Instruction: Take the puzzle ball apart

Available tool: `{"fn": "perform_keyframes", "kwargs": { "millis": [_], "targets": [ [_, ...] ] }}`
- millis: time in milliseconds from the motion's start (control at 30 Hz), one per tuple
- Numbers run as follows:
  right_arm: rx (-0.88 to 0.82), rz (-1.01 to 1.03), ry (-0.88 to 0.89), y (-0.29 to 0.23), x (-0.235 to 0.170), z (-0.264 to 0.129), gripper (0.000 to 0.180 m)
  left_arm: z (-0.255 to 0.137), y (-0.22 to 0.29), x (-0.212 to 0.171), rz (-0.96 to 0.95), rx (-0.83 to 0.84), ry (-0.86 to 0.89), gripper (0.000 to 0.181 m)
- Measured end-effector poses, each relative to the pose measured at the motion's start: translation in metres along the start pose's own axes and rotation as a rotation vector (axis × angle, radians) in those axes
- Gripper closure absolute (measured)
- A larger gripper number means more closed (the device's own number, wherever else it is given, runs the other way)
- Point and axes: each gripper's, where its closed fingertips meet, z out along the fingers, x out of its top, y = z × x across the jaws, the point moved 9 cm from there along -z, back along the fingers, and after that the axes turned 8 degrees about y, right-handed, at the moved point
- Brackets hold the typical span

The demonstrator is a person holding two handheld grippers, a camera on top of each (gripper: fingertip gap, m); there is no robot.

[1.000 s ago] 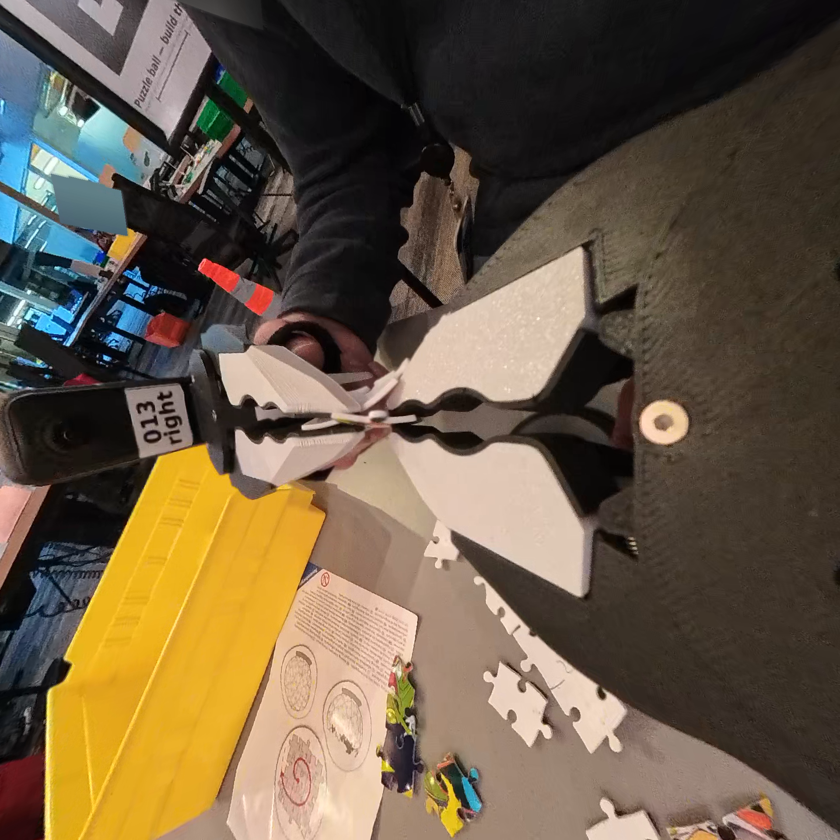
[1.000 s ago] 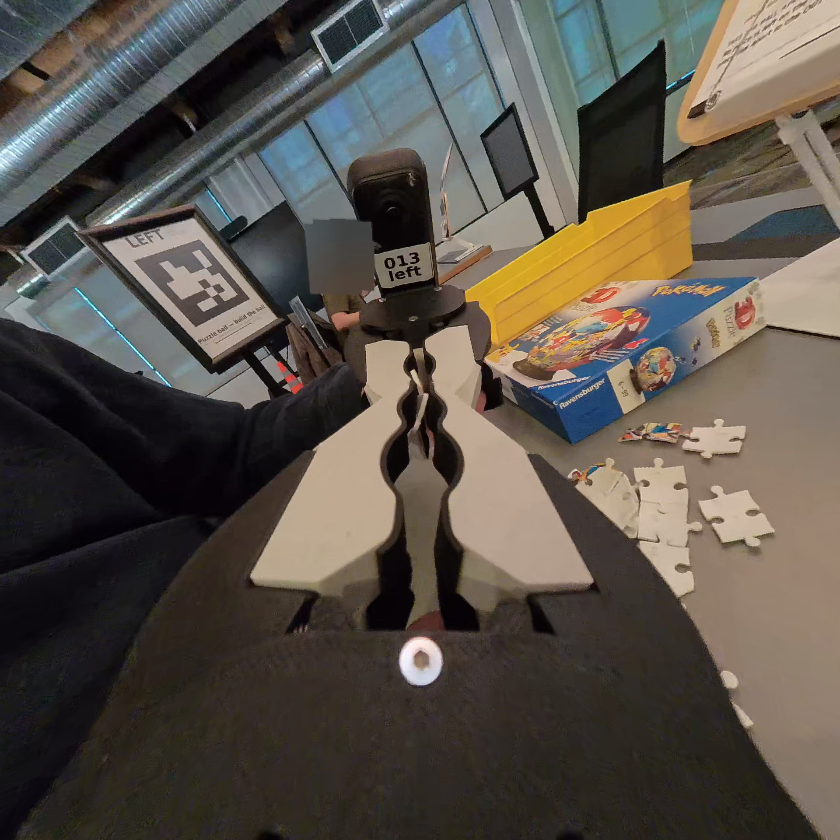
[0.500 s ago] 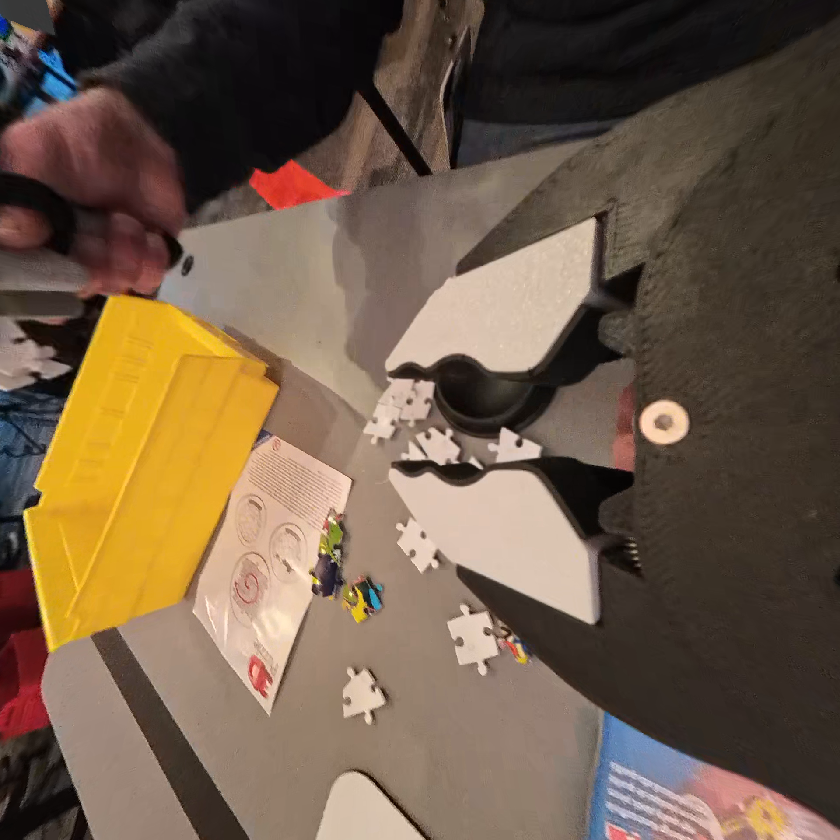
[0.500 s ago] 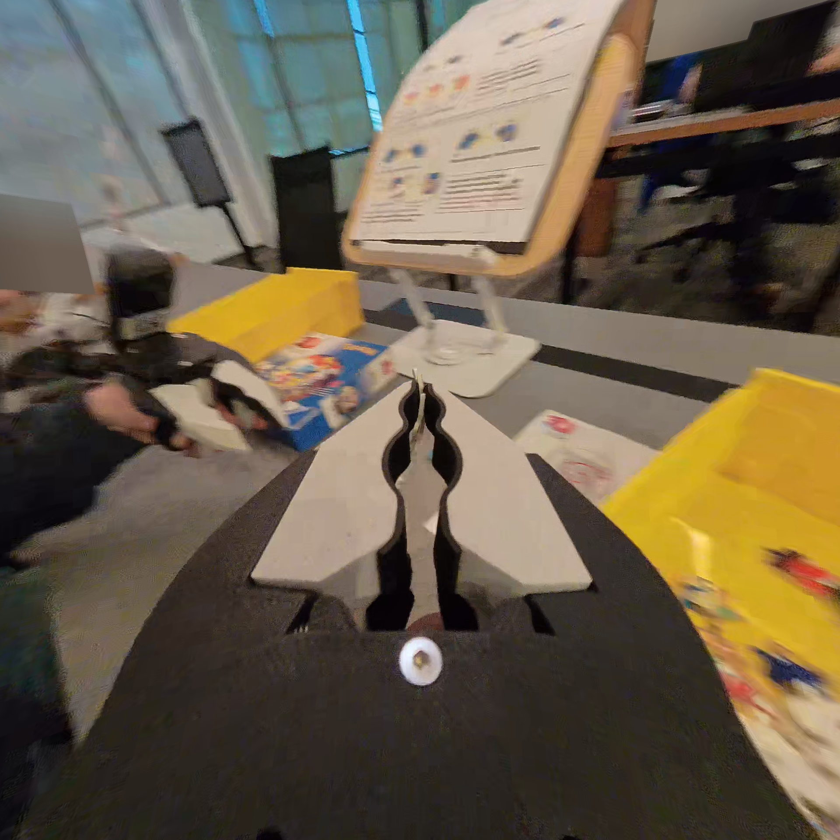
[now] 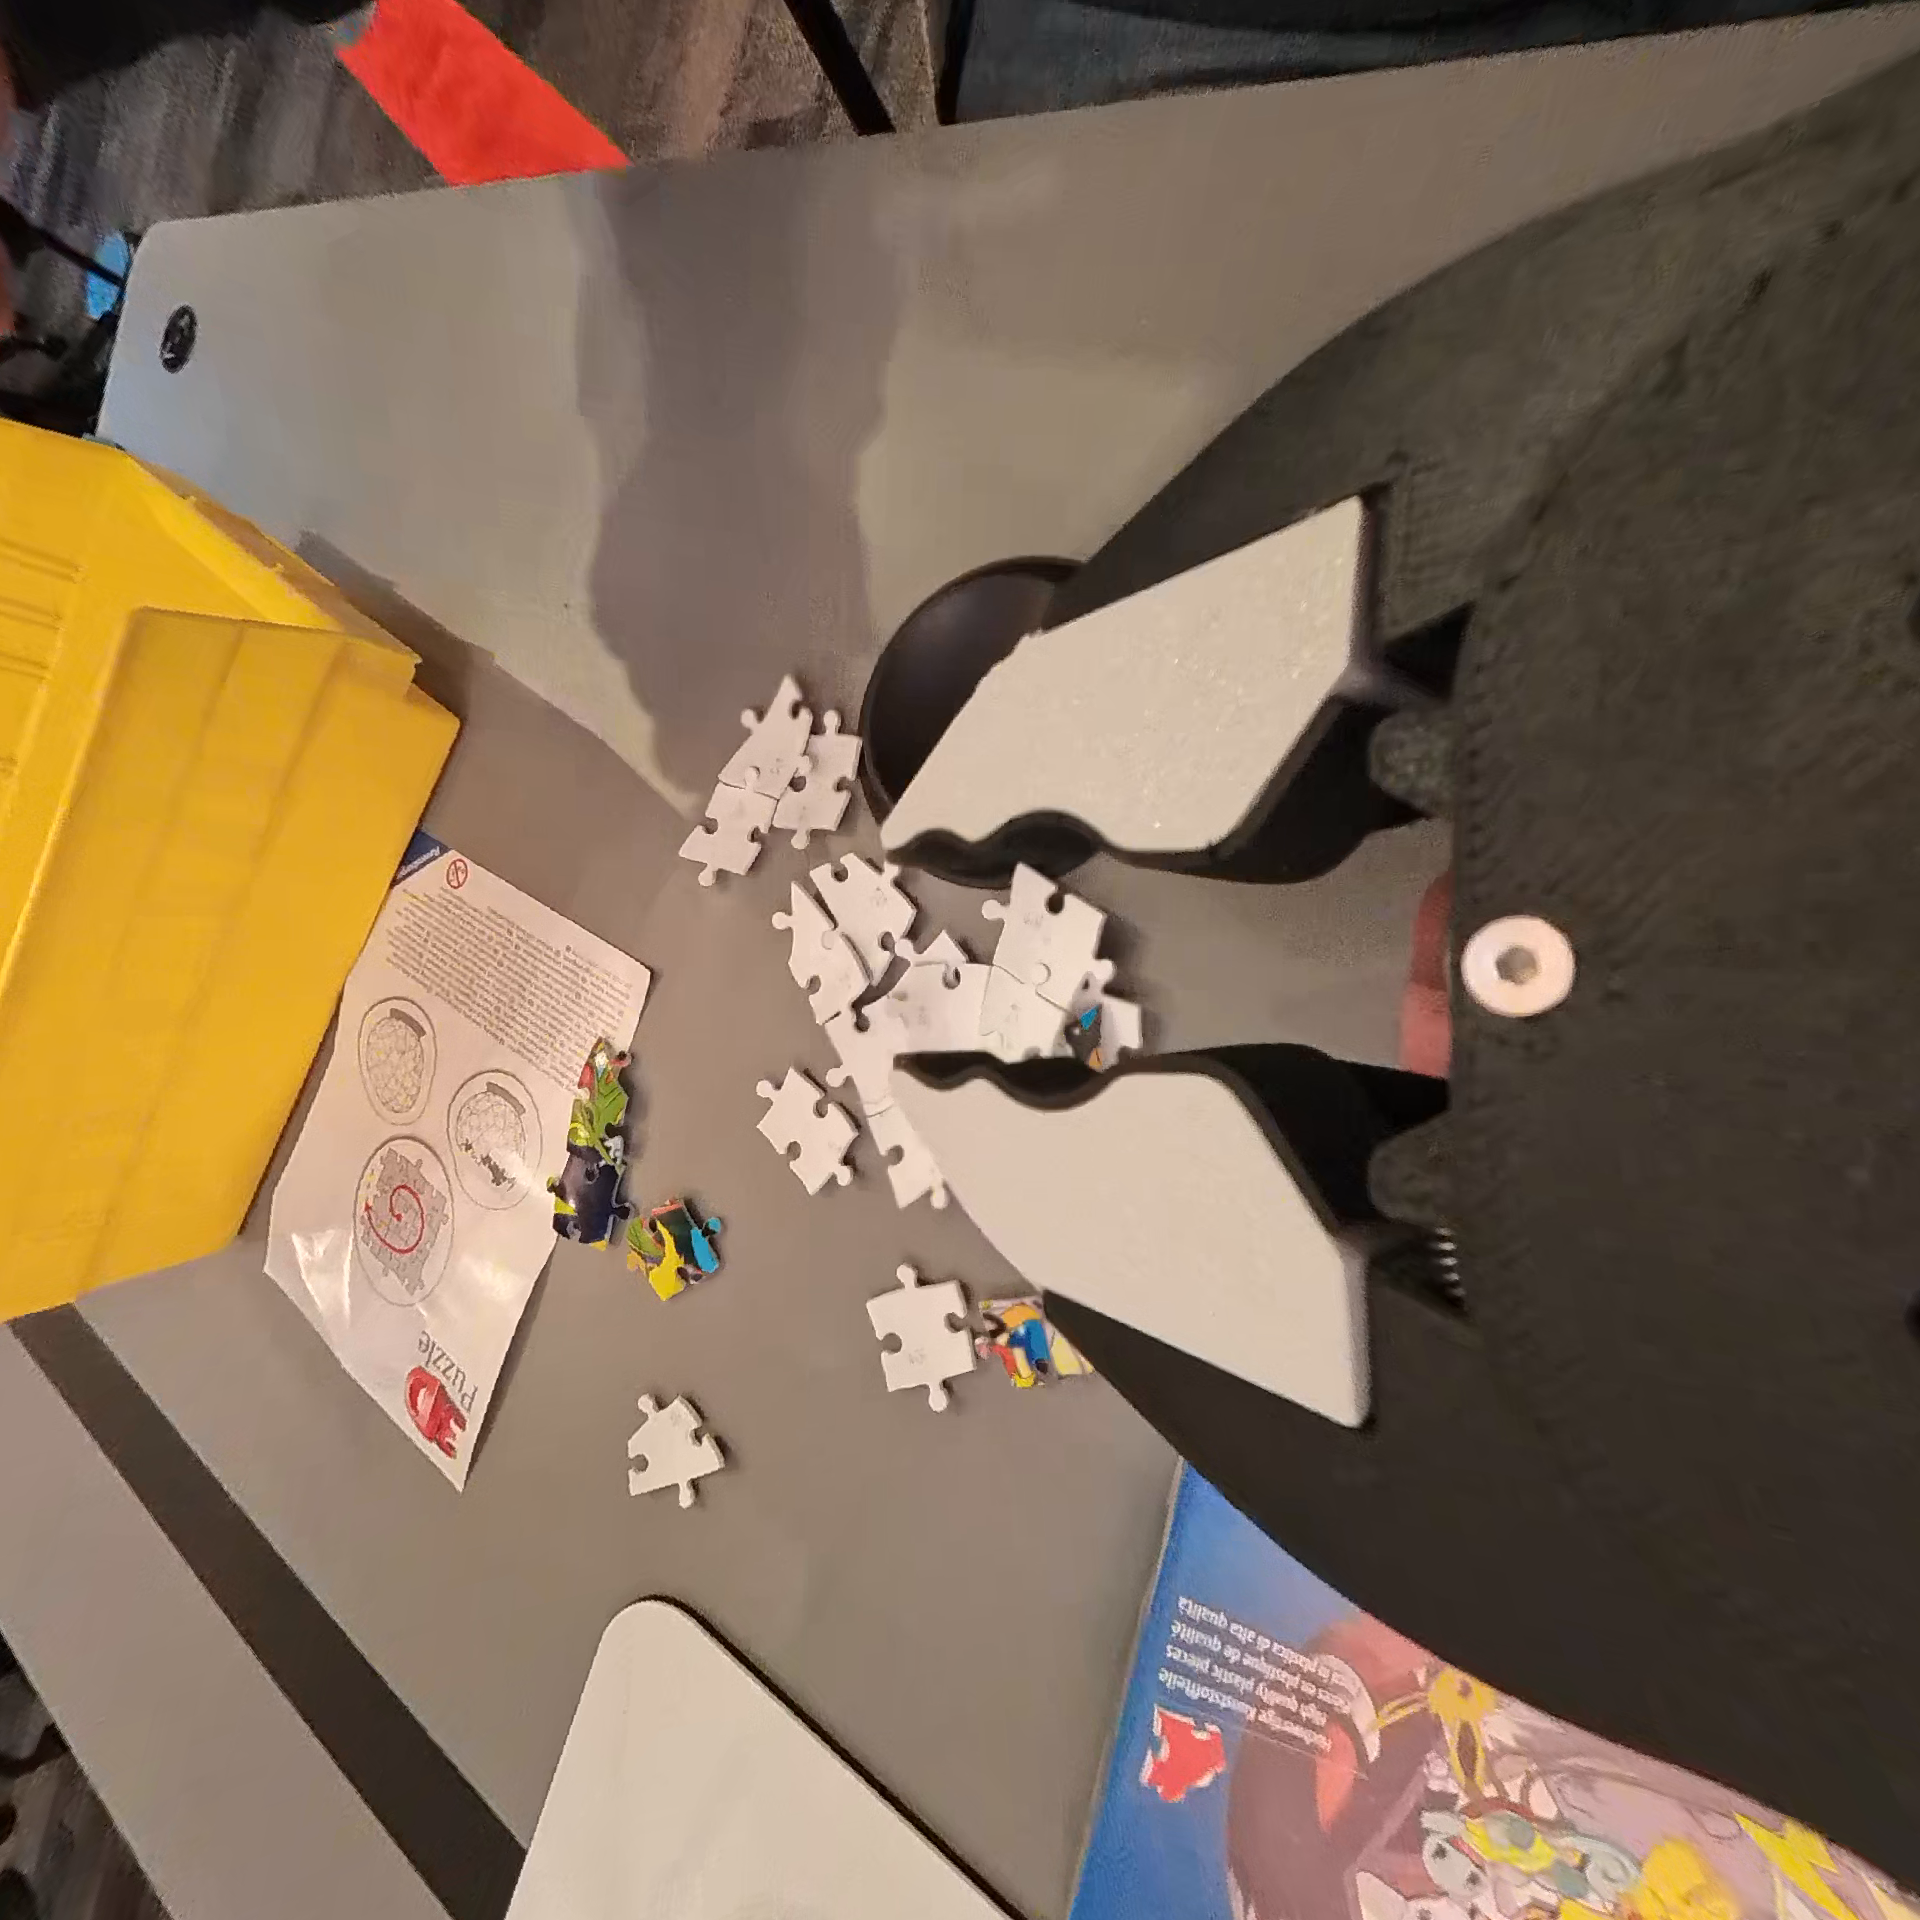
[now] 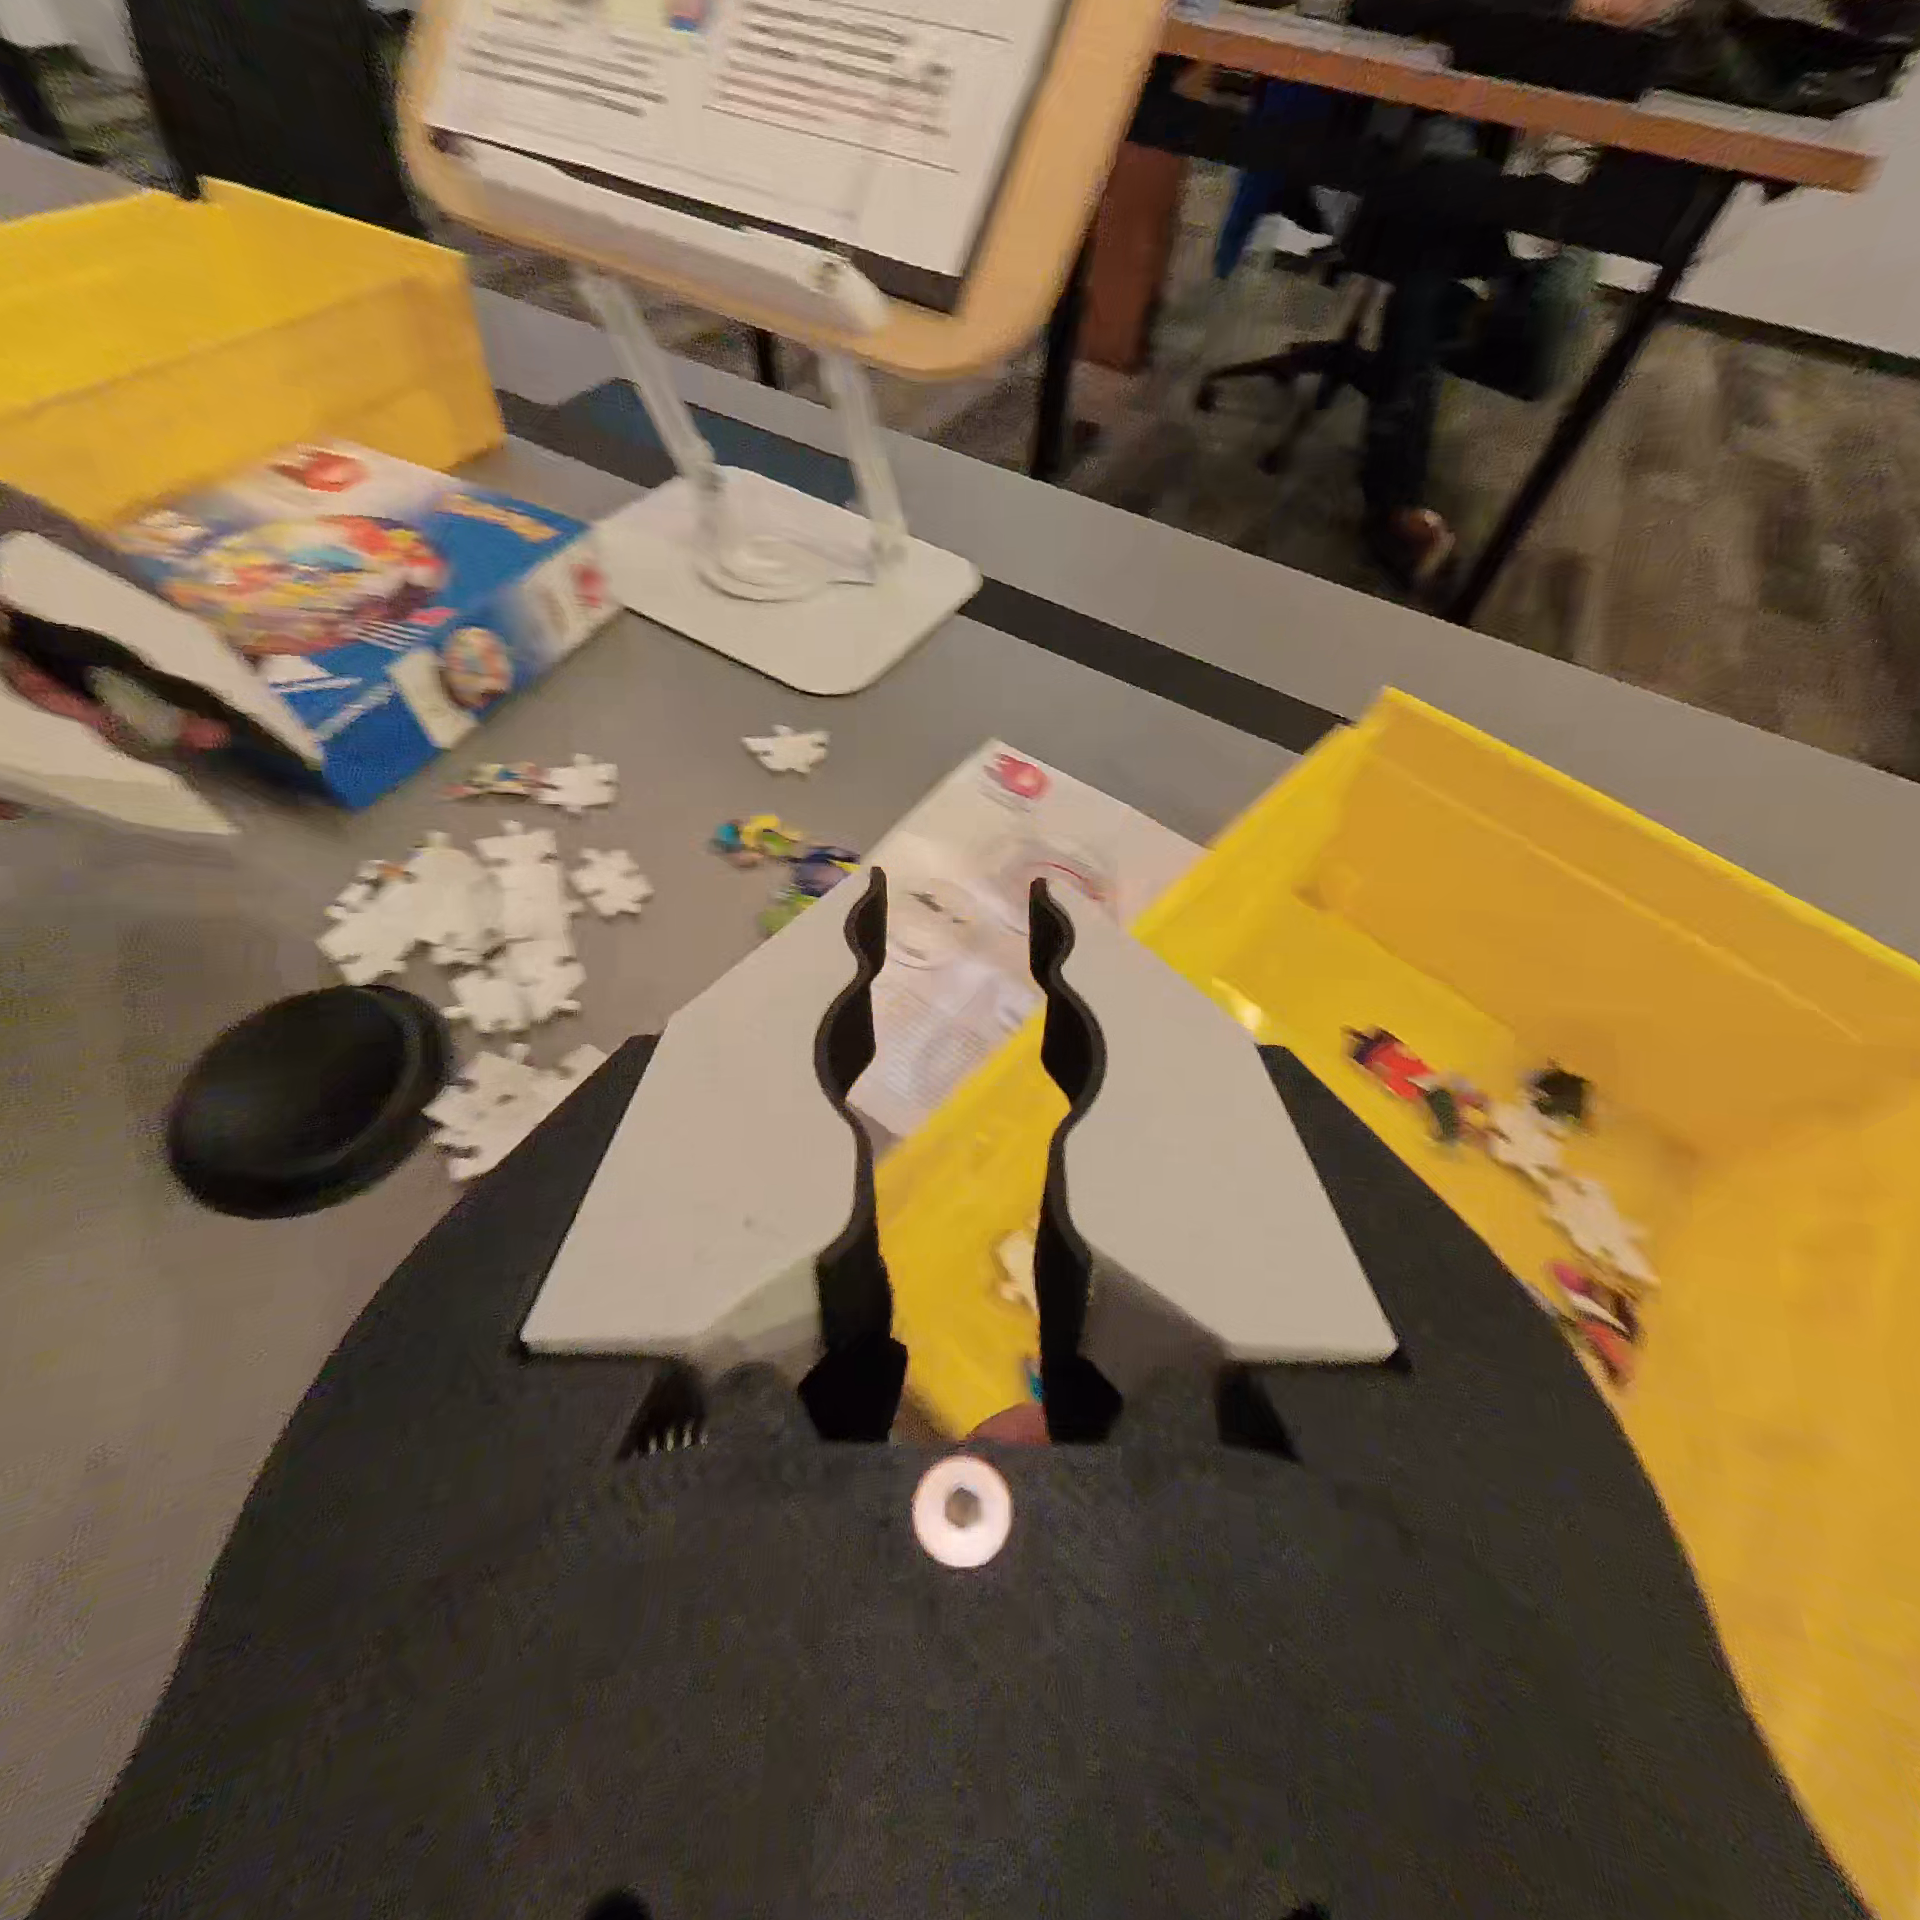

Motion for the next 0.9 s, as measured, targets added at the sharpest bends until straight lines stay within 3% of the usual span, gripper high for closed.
{"fn": "perform_keyframes", "kwargs": {
  "millis": [133, 267, 367, 467, 700, 767, 900],
  "targets": [
    [0.102, -0.095, -0.141, -0.068, -0.011, 0.067, 0.129, 0.000, 0.000, 0.002, -0.004, 0.013, 0.023, 0.148],
    [0.015, -0.151, -0.312, -0.082, -0.057, 0.136, 0.140, -0.002, 0.004, 0.000, 0.023, 0.026, 0.008, 0.147],
    [-0.011, -0.074, -0.424, -0.067, -0.089, 0.162, 0.143, -0.006, 0.003, -0.003, 0.020, 0.026, 0.017, 0.147],
    [0.012, 0.001, -0.403, -0.061, -0.097, 0.163, 0.157, -0.010, 0.001, -0.006, 0.006, 0.024, 0.037, 0.147],
    [0.128, 0.102, -0.266, -0.069, -0.074, 0.146, 0.159, -0.005, -0.002, -0.004, 0.025, 0.064, 0.080, 0.147],
    [0.238, 0.154, -0.223, -0.079, -0.059, 0.134, 0.159, -0.002, -0.005, 0.004, 0.109, 0.158, 0.104, 0.145],
    [0.515, 0.195, -0.208, -0.111, -0.032, 0.110, 0.159, 0.006, 0.005, 0.024, 0.469, 0.315, 0.112, 0.136]
  ]
}}
